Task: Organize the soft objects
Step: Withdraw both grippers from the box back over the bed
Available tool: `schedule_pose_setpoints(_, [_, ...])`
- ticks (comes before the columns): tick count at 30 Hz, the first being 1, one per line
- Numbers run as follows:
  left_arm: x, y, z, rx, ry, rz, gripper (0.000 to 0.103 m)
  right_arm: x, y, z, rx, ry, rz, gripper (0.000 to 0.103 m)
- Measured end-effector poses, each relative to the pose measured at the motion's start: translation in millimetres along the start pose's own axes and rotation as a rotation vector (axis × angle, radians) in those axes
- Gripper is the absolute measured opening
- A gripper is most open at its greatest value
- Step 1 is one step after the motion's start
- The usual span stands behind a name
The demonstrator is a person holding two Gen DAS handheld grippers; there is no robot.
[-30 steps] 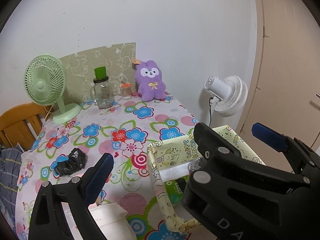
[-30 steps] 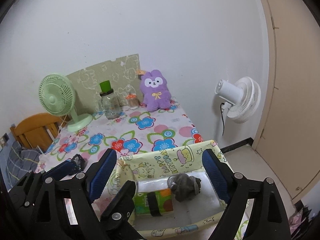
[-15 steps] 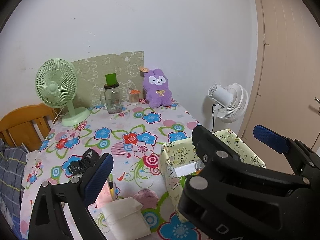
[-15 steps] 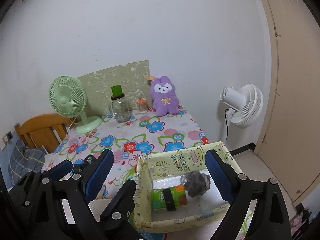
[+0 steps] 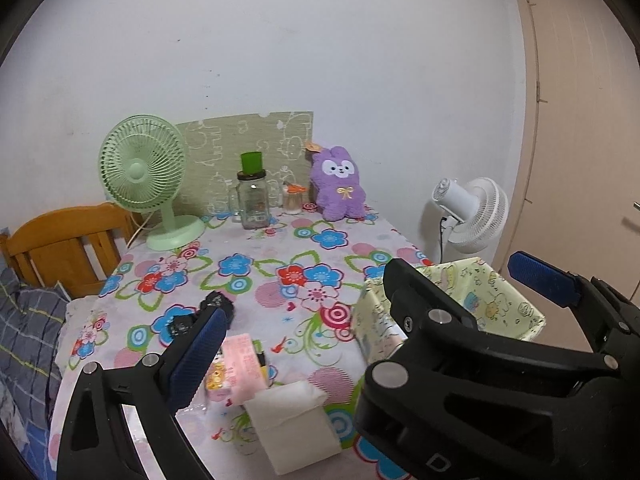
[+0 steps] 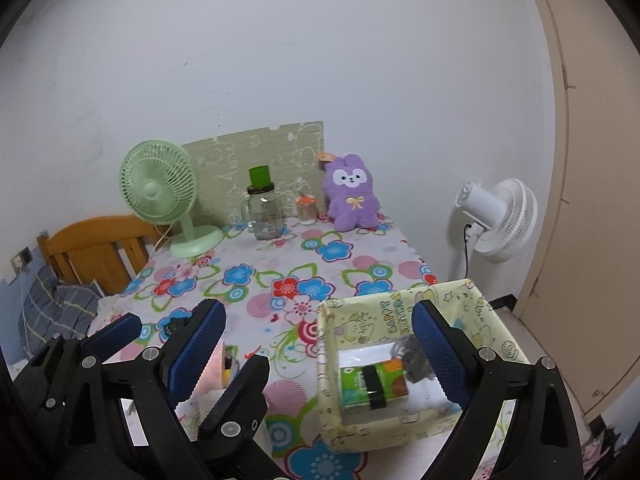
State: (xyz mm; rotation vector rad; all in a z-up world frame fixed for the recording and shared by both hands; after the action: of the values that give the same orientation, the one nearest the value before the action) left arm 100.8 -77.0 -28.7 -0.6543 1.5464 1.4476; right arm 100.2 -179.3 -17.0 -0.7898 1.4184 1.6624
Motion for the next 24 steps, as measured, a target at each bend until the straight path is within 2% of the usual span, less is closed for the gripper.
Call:
schedule_pose_setpoints(14, [24.5,-1.8,27.8,-0.010,0.021,0.019,0.099,24.3,-11.6,32.0,-0.031,0.049,0.036,0.096])
schedule_pose_setpoints(24, [52.1,-12.6,45.7,-0.020,0.051,0.063,0.099,49.3,-23.6,45.8,-0.015,0.069,0.082,0.096])
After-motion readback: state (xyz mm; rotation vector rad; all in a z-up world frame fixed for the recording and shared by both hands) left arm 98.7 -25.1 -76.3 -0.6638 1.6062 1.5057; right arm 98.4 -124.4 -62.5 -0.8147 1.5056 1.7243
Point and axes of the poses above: each gripper's, at about its wrist camera, not at the fingertips, and y roughly against the way its jaws point, z to its left, x to its underside, the point moved 7 cm from there along -y, roughly the way its jaws point, and after that the axes turned 7 degrees about -y, right-handed, at the moved point
